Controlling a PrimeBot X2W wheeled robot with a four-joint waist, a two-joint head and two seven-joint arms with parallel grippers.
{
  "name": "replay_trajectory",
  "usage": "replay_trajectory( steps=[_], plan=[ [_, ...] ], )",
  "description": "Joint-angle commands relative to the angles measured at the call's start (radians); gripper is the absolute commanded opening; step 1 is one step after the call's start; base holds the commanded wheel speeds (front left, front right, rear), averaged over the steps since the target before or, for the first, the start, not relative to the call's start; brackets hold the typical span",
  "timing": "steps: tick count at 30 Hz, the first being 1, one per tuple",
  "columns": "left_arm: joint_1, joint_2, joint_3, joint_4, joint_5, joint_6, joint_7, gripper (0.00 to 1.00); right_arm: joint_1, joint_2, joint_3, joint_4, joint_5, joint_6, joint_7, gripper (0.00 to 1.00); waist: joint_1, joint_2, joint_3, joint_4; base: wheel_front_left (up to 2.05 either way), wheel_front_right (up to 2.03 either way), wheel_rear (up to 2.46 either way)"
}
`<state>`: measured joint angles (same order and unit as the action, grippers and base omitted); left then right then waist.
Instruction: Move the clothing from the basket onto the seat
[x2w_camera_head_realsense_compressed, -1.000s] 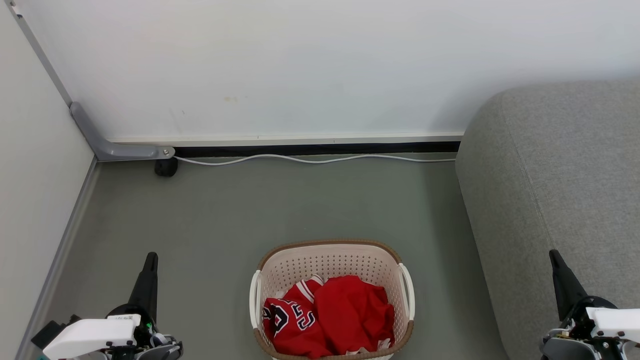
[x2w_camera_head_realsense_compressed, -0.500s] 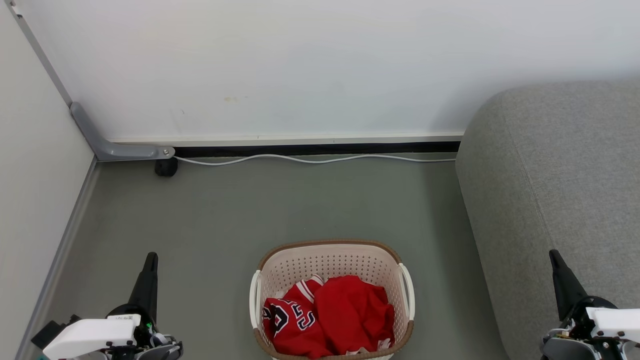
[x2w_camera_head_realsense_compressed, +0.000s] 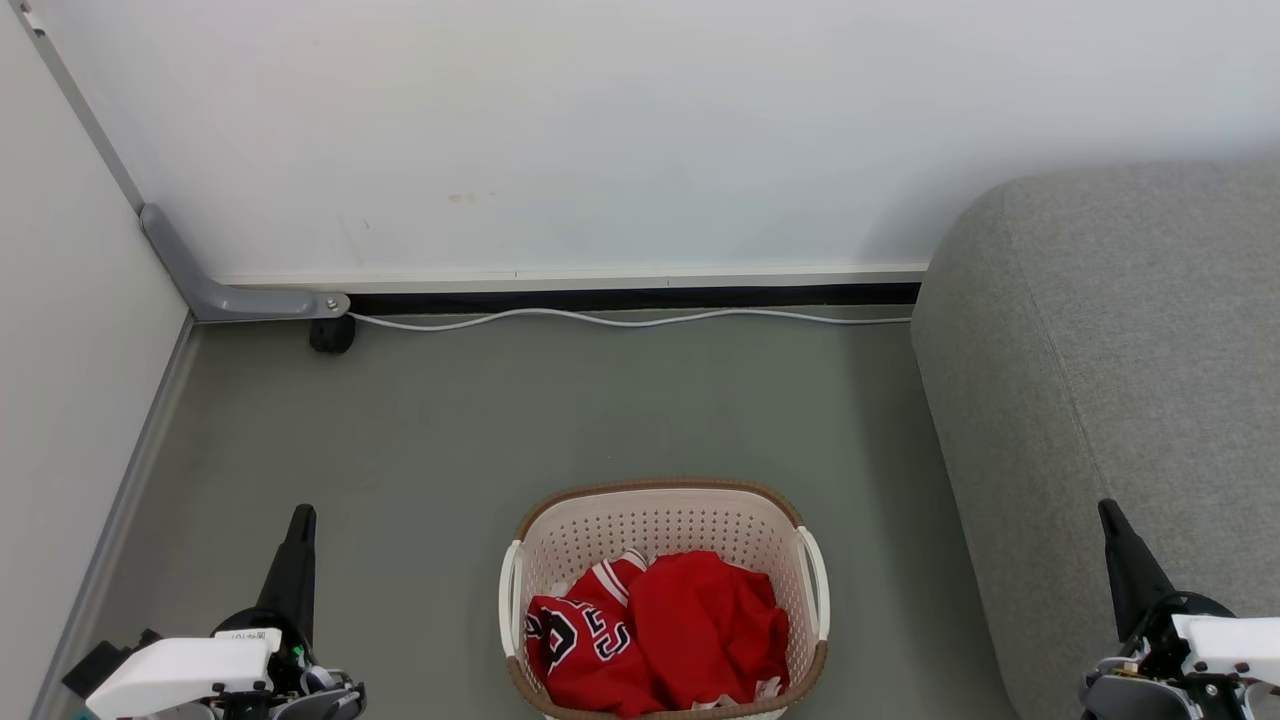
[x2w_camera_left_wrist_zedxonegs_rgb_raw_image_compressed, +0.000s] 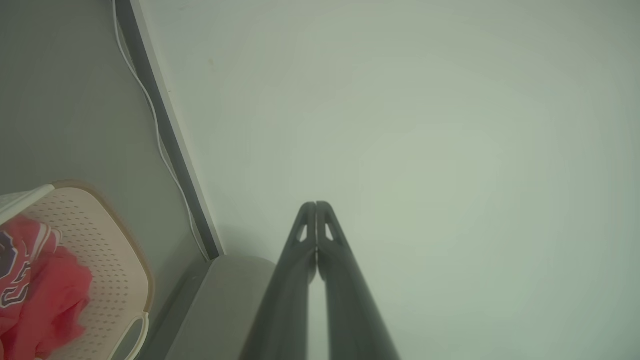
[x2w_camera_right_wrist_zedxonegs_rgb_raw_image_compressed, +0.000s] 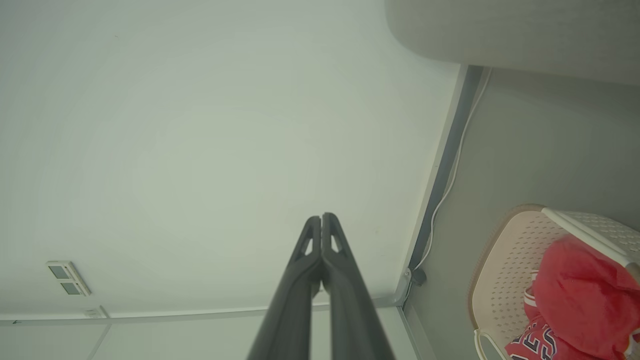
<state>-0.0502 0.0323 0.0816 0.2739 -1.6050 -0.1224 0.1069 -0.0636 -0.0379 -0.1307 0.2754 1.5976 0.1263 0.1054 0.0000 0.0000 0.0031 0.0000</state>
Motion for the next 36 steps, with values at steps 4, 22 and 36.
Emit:
replay_trajectory(
  steps=[4, 22, 36],
  plan=[
    [-0.058, 0.018, 0.032, -0.029, -0.004, -0.008, 0.006, 0.00, -0.044, -0.012, 0.017, -0.031, 0.011, 0.004, 0.008, 0.00, 0.0000, 0.0000, 0.000, 0.000, 0.00, 0.00, 0.00],
    [0.013, -0.010, -0.001, 0.026, 0.000, 0.000, -0.002, 1.00, 0.015, 0.007, 0.005, 0.023, -0.001, 0.000, 0.000, 1.00, 0.0000, 0.0000, 0.000, 0.000, 0.00, 0.00, 0.00],
    [0.002, -0.012, -0.026, 0.049, 0.014, -0.001, -0.036, 1.00, -0.005, 0.003, 0.042, 0.043, -0.027, 0.000, -0.032, 1.00, 0.0001, 0.0000, 0.001, -0.002, 0.00, 0.00, 0.00]
  ],
)
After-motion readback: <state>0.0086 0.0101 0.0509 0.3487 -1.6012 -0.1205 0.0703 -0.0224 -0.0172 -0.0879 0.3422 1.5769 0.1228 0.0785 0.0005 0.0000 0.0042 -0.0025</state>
